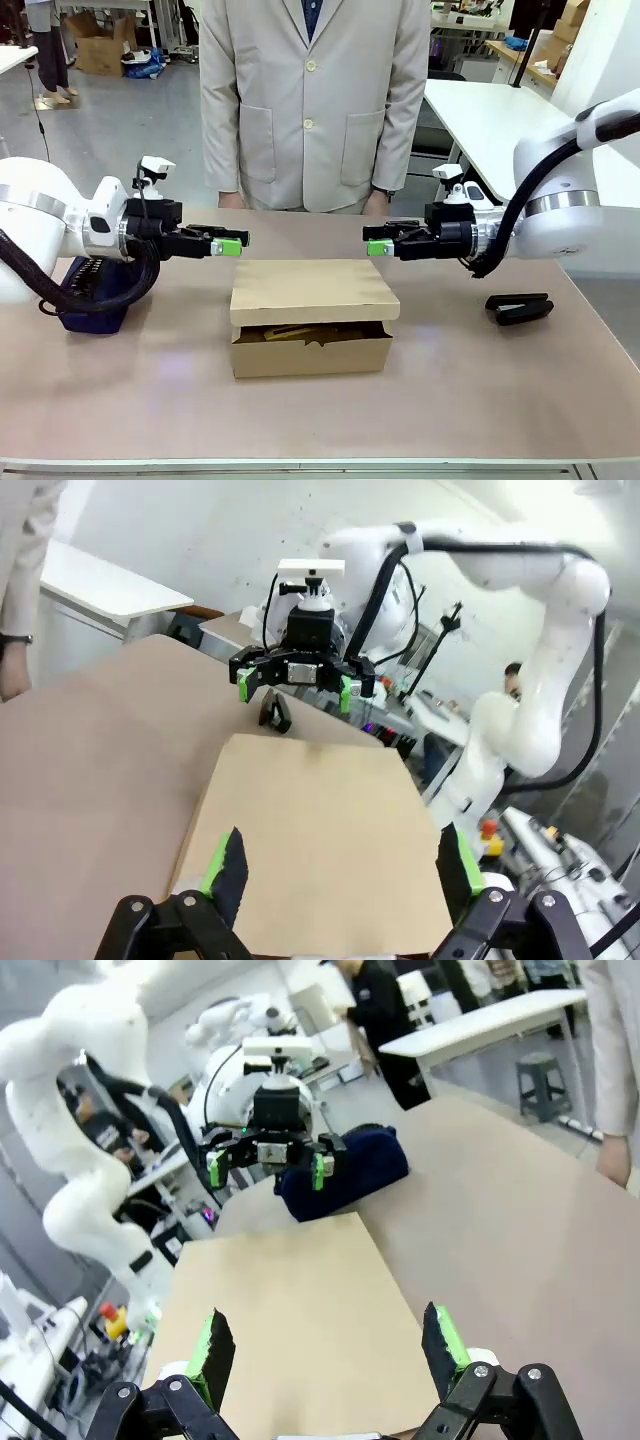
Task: Pack the item into the box.
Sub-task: Close the Mailer Box.
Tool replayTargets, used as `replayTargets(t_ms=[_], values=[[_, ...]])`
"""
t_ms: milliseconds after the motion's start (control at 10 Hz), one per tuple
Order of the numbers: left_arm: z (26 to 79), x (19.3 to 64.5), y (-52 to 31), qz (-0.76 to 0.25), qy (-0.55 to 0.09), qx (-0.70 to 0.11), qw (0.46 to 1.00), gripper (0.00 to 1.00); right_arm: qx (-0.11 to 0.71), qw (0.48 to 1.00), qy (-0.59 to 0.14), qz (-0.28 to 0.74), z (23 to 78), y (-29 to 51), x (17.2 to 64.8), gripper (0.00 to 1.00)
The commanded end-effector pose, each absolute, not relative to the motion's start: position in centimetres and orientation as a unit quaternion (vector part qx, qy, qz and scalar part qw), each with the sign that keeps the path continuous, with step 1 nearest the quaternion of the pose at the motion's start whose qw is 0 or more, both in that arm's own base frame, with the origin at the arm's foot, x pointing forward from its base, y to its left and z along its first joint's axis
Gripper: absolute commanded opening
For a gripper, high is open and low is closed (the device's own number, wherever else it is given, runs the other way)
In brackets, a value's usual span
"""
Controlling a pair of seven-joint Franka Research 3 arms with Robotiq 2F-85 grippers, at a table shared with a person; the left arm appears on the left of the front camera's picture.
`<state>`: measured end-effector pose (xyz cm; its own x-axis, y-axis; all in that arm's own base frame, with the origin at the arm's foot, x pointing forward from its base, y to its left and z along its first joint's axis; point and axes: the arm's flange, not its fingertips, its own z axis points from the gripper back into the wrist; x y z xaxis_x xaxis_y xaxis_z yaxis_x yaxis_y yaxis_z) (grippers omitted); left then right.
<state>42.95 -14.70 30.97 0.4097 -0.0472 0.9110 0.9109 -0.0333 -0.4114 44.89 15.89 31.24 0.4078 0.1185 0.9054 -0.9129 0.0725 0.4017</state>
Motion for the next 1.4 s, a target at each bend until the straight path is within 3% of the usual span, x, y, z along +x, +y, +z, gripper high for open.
replayTargets(t_ms=[0,800,1100,1300], values=[[30.6,40.8,-15.8,-0.425,-0.406,-0.554,0.59,1.0,0.519,0.613,-0.379,0.459,30.3,15.7,43.5,1.0],[28.2,39.9,-19.0,-0.514,-0.389,-0.419,0.64,1.0,0.414,0.631,-0.327,0.568,28.3,17.0,40.6,1.0],[28.9,39.8,-18.4,-0.509,-0.408,-0.44,0.617,1.0,0.429,0.621,-0.366,0.544,29.3,16.6,41.2,1.0],[30.4,39.7,-16.9,-0.489,-0.436,-0.473,0.589,1.0,0.482,0.608,-0.391,0.495,31.9,15.0,41.2,1.0]])
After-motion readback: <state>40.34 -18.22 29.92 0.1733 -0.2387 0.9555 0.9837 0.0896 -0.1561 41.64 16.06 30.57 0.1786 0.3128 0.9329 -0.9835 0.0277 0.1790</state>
